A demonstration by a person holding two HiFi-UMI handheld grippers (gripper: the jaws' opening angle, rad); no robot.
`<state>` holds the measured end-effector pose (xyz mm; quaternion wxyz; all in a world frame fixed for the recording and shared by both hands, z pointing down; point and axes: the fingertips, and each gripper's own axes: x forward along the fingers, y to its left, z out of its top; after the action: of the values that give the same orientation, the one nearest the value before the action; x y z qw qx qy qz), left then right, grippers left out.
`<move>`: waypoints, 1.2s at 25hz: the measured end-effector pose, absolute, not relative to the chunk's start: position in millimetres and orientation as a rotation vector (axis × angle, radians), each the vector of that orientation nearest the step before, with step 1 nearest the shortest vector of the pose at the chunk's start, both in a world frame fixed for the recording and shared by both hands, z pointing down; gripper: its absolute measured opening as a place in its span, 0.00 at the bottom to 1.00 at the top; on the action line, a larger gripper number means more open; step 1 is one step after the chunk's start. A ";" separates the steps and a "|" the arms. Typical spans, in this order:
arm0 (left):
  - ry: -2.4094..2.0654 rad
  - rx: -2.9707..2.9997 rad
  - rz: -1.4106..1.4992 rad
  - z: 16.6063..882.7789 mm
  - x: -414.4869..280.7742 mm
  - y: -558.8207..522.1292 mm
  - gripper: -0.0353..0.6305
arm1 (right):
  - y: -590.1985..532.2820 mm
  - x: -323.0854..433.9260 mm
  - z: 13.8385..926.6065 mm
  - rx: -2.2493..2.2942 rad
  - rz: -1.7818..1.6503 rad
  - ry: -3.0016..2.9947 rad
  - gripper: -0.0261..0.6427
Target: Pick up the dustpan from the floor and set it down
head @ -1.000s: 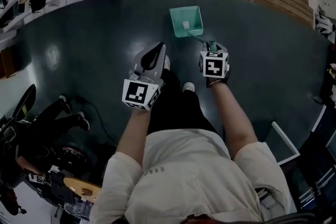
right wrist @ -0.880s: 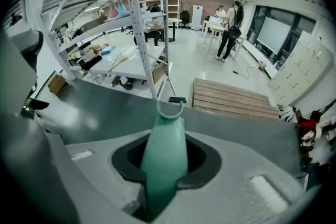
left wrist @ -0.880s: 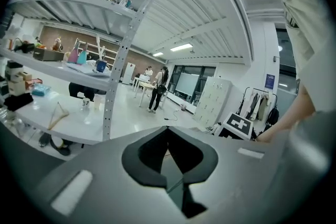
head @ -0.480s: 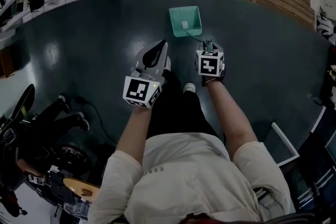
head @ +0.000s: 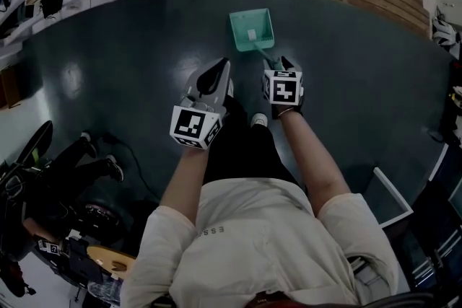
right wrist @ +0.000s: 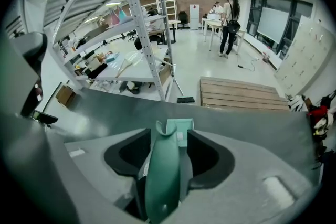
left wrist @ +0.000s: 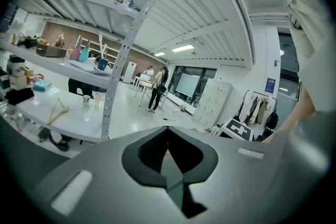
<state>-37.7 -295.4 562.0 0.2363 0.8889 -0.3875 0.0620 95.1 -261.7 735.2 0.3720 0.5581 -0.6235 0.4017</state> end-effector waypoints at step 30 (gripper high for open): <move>-1.219 2.696 -0.086 330.6 10.3 -88.5 0.08 | -85.8 141.0 372.0 1.687 0.306 -2.393 0.03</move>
<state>10.3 -88.5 330.6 0.0907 0.9070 -0.4103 -0.0290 141.0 -85.8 372.0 0.0987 0.5701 -0.8091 0.1033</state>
